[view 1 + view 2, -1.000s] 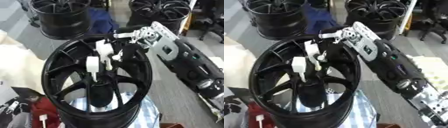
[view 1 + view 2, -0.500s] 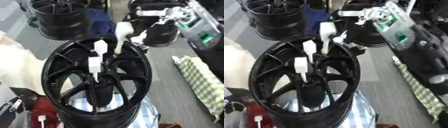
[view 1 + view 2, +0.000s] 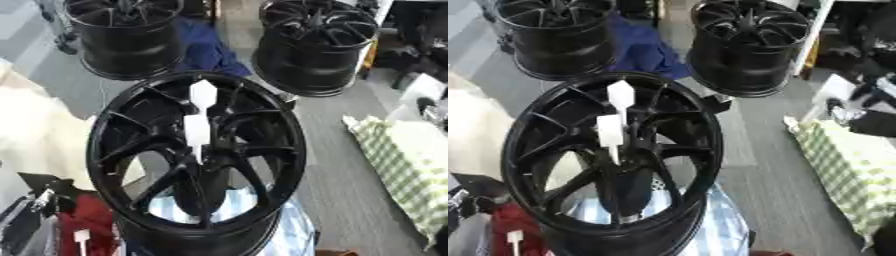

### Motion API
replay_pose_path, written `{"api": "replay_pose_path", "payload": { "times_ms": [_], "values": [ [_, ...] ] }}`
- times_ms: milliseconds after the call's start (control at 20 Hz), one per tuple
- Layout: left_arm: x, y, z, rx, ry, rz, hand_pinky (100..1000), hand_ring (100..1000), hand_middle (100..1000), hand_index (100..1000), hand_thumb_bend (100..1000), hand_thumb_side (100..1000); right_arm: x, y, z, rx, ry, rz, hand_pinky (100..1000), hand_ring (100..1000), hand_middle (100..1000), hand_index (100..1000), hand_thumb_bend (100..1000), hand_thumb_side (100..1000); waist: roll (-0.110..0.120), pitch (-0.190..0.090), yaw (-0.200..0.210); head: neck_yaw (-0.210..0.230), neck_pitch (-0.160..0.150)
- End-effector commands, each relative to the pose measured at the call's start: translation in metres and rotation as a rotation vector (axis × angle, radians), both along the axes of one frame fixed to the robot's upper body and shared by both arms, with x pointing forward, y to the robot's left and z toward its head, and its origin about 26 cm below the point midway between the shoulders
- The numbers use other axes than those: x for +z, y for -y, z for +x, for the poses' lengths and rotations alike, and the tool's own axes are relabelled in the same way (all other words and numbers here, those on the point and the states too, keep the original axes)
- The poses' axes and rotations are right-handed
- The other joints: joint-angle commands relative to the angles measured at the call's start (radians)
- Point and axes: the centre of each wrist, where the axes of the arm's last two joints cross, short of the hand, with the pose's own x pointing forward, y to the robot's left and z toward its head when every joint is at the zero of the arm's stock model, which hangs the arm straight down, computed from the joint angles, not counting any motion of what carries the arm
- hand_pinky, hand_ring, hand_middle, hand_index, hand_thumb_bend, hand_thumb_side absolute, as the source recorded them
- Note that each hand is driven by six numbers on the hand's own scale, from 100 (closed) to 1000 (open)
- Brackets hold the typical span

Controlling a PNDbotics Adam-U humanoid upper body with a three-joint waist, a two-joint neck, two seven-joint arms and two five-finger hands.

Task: Pull the pin out of the wheel hub.

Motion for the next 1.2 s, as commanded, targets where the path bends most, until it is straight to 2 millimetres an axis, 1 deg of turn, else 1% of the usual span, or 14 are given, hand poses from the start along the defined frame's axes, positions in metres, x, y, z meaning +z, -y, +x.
{"api": "replay_pose_path", "payload": {
  "times_ms": [50, 150, 250, 300, 400, 700, 850, 1000, 1200],
  "values": [
    [0.015, -0.011, 0.004, 0.016, 0.035, 0.028, 655, 613, 608, 832, 100, 743, -0.049, 0.015, -0.019, -0.226, 0.066, 0.096, 678, 766, 866, 944, 107, 619, -0.001, -0.001, 0.0, 0.004, -0.002],
    [0.016, -0.011, 0.004, 0.018, 0.039, 0.026, 655, 613, 609, 831, 100, 743, -0.082, 0.012, -0.035, -0.332, 0.098, 0.189, 656, 749, 842, 933, 100, 625, -0.001, 0.002, 0.002, 0.005, -0.002],
    [0.017, -0.012, 0.005, 0.02, 0.044, 0.025, 654, 613, 609, 831, 100, 742, -0.107, 0.003, -0.048, -0.401, 0.138, 0.251, 632, 711, 763, 916, 100, 616, -0.001, 0.004, 0.004, 0.006, -0.002],
    [0.018, -0.012, 0.005, 0.021, 0.046, 0.025, 654, 613, 609, 831, 100, 742, -0.117, -0.003, -0.054, -0.425, 0.156, 0.277, 621, 688, 722, 910, 100, 604, -0.001, 0.005, 0.005, 0.006, -0.002],
    [0.019, -0.012, 0.006, 0.023, 0.05, 0.026, 654, 613, 609, 831, 100, 742, -0.132, -0.018, -0.061, -0.456, 0.198, 0.333, 603, 659, 674, 895, 100, 592, -0.001, 0.007, 0.005, 0.006, -0.002],
    [0.02, -0.014, 0.006, 0.026, 0.056, 0.03, 654, 613, 609, 831, 100, 740, -0.161, -0.073, -0.07, -0.492, 0.304, 0.516, 564, 598, 590, 849, 100, 567, 0.0, 0.013, 0.006, -0.005, -0.002],
    [0.019, -0.014, 0.007, 0.026, 0.057, 0.029, 653, 613, 609, 831, 100, 740, -0.177, -0.097, -0.071, -0.518, 0.319, 0.595, 558, 587, 576, 834, 100, 569, 0.001, 0.016, 0.006, -0.01, -0.002],
    [0.019, -0.014, 0.007, 0.026, 0.058, 0.029, 653, 613, 609, 831, 100, 739, -0.189, -0.109, -0.072, -0.537, 0.325, 0.635, 550, 575, 561, 819, 100, 567, 0.002, 0.018, 0.005, -0.012, -0.002],
    [0.019, -0.014, 0.008, 0.022, 0.06, 0.029, 653, 614, 609, 831, 100, 739, -0.194, -0.11, -0.072, -0.559, 0.343, 0.654, 551, 573, 558, 815, 100, 568, 0.003, 0.018, 0.008, -0.02, -0.002]
  ]
}}
